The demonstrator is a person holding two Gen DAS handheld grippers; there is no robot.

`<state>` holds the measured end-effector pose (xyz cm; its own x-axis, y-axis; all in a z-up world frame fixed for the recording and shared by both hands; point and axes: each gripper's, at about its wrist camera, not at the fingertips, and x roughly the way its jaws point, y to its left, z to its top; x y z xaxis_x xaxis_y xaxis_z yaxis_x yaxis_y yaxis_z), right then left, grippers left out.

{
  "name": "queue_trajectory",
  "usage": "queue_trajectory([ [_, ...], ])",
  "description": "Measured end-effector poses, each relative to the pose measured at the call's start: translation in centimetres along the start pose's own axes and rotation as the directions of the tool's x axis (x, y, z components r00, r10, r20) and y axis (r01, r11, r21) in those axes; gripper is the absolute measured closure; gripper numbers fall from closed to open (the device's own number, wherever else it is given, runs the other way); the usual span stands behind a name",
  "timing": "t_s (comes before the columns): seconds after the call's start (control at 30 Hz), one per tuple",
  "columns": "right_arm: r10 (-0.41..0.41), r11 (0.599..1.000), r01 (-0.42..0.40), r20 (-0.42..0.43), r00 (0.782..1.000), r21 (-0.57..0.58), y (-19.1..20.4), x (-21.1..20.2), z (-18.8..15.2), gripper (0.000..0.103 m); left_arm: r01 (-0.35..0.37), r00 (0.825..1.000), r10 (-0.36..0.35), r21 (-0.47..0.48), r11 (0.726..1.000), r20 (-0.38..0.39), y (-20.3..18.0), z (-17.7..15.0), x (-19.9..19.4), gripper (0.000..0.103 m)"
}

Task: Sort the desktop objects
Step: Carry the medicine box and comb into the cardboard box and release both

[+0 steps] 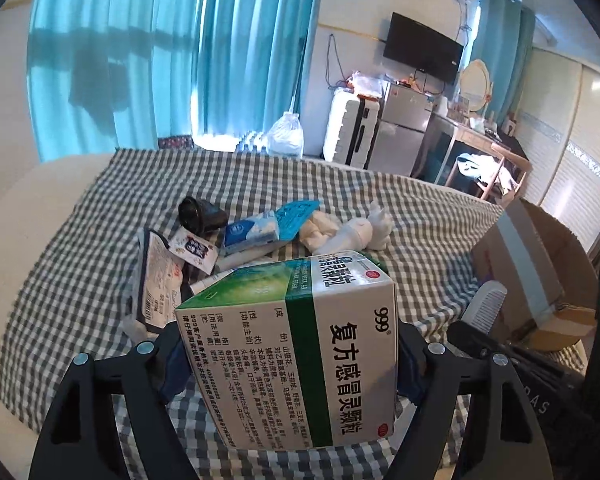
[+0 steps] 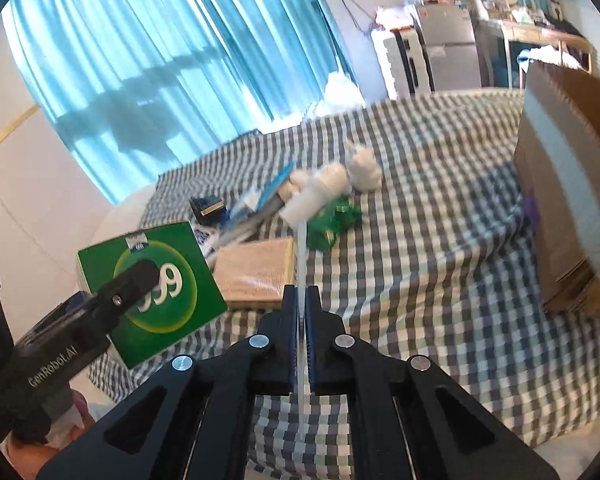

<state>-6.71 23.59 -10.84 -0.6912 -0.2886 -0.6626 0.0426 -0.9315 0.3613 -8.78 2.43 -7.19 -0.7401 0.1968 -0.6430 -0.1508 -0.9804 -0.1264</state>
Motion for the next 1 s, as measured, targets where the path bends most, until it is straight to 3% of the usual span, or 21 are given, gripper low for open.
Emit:
queue_trajectory([
  [0.57, 0.011, 0.998, -0.007, 0.060, 0.998, -0.059, 2.6, -6.4, 0.3, 0.099, -0.014, 1.000, 0.015, 0.055, 0.998, -0.012, -2.8, 0.6, -5.3, 0.022],
  [0.83, 0.024, 0.994, -0.007, 0.151, 0.988, -0.112, 3.0, -11.1, 3.5, 0.099, 0.002, 1.000, -0.004, 0.078, 0.997, 0.031, -4.3, 3.4, -7.0, 0.022],
  [1.0, 0.030, 0.994, -0.008, 0.210, 0.977, -0.106, 1.5, -14.1, 6.4, 0.099, 0.034, 0.997, -0.043, 0.126, 0.992, 0.066, -7.5, 6.4, -7.6, 0.022],
])
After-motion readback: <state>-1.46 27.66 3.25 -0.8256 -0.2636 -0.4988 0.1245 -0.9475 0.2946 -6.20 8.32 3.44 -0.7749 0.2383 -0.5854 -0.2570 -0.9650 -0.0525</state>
